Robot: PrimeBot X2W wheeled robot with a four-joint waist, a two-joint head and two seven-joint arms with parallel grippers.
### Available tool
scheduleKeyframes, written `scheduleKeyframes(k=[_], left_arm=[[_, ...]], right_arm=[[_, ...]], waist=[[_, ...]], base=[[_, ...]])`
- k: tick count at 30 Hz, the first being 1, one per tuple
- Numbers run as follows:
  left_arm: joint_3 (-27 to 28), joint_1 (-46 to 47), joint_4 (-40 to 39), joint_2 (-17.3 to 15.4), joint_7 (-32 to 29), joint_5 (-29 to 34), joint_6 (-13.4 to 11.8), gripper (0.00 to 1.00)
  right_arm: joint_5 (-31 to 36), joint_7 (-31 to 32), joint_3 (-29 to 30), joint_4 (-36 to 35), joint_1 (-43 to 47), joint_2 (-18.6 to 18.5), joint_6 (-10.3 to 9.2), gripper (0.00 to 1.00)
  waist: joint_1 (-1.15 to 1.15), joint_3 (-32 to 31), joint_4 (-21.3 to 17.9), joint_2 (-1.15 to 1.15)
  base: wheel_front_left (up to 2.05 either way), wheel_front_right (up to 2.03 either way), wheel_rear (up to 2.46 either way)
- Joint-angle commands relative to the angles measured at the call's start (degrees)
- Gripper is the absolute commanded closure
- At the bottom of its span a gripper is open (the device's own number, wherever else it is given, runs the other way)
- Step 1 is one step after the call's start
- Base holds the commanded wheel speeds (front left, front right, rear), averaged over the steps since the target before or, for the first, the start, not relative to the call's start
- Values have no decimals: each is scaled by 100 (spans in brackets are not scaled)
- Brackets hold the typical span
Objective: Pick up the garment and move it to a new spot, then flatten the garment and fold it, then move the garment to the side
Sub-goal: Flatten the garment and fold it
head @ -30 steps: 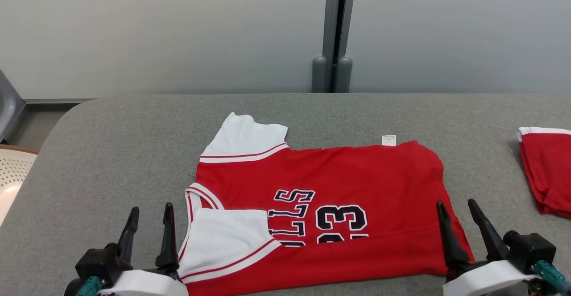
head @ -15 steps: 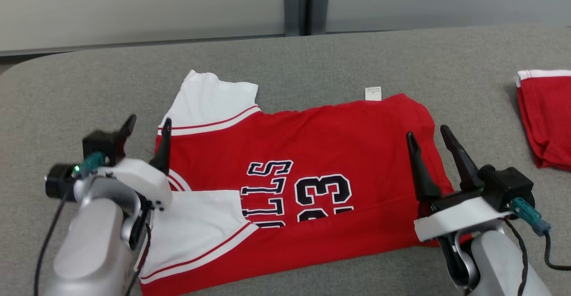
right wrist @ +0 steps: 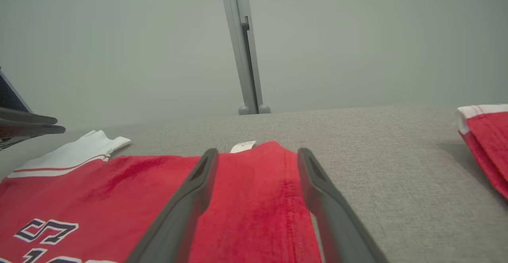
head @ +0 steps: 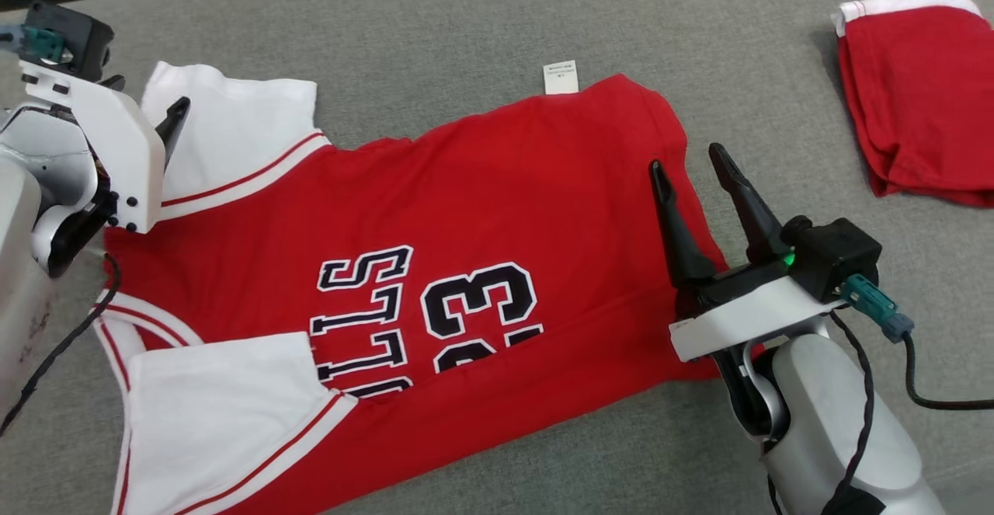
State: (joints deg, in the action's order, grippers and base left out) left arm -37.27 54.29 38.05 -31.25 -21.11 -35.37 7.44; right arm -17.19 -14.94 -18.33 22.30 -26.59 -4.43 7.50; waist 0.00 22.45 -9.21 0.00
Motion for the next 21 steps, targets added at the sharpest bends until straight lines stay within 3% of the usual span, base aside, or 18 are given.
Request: scheduleKeyframes(k=[1, 11, 21], left_arm=[[-229, 189, 4, -169, -124, -136, -5, 0], [-1095, 806, 300, -629, -224, -666, -2, 0], [-1414, 1166, 1024, -579, -157, -1038, -2, 0]], right_arm=[[-27, -25, -8, 54, -67, -5, -1, 0], [-10, -31, 13, -77, -131, 83, -1, 0], [-44, -32, 49, -209, -144, 126, -1, 0]], waist=[[0, 176, -216, 0], [0, 423, -422, 0], [0, 650, -571, 0]], base=[[0, 0, 0], [0, 0, 0], [0, 0, 0]])
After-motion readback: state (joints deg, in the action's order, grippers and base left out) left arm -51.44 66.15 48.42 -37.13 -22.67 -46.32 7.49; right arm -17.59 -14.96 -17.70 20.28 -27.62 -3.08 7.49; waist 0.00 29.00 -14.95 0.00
